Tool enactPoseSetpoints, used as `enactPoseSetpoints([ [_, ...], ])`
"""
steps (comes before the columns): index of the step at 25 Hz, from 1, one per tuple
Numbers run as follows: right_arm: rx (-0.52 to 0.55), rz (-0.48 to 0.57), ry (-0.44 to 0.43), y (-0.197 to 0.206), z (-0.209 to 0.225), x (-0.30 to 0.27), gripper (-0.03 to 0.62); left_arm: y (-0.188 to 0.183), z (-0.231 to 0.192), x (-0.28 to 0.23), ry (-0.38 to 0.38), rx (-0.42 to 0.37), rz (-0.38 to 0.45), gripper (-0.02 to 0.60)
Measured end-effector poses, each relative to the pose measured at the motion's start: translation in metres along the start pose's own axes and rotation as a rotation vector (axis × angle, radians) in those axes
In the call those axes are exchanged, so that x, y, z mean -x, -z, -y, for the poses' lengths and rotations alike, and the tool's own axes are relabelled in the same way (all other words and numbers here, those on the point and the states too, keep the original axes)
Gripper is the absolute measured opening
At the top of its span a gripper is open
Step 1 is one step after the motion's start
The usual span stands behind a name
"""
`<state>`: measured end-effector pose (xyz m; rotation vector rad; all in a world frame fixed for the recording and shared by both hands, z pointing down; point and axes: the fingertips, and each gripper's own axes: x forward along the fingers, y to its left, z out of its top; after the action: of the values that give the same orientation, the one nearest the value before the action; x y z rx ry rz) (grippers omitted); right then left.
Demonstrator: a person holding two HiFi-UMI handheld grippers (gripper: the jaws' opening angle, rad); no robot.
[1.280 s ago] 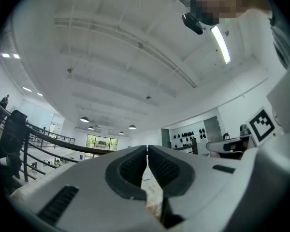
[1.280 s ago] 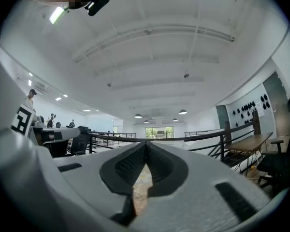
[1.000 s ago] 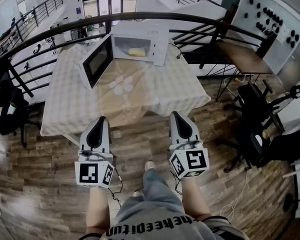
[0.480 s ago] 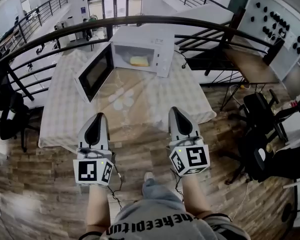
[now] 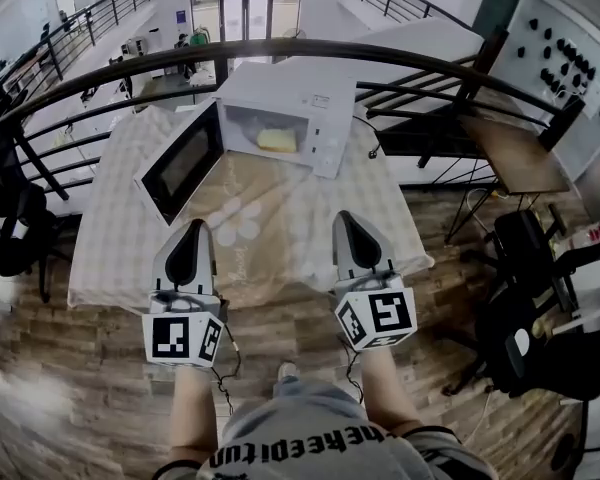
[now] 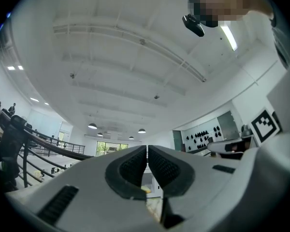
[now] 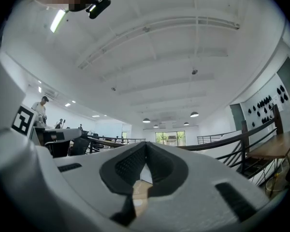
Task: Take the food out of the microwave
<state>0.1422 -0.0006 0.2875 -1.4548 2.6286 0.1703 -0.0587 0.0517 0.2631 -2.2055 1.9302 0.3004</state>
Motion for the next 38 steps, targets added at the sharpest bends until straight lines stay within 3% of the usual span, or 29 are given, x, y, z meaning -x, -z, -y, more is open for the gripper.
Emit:
enactPoseSetpoints([
  [6, -0.024, 0.008, -0.012, 0.009, 0.031, -0.015, 0.005, 0.011, 0.02, -0.029, 0.0, -0.01, 0.007, 0.011],
  [19, -0.056, -0.005, -0.023, 0.029, 0.056, -0.052, 0.005, 0.031, 0.018, -0.072, 0.008, -0.025, -0.022, 0.011],
  [38, -0.052, -0.008, 0.036, 0.049, 0.062, -0.186, 0.005, 0.066, -0.065, -0.186, 0.078, 0.004, -0.03, 0.012],
])
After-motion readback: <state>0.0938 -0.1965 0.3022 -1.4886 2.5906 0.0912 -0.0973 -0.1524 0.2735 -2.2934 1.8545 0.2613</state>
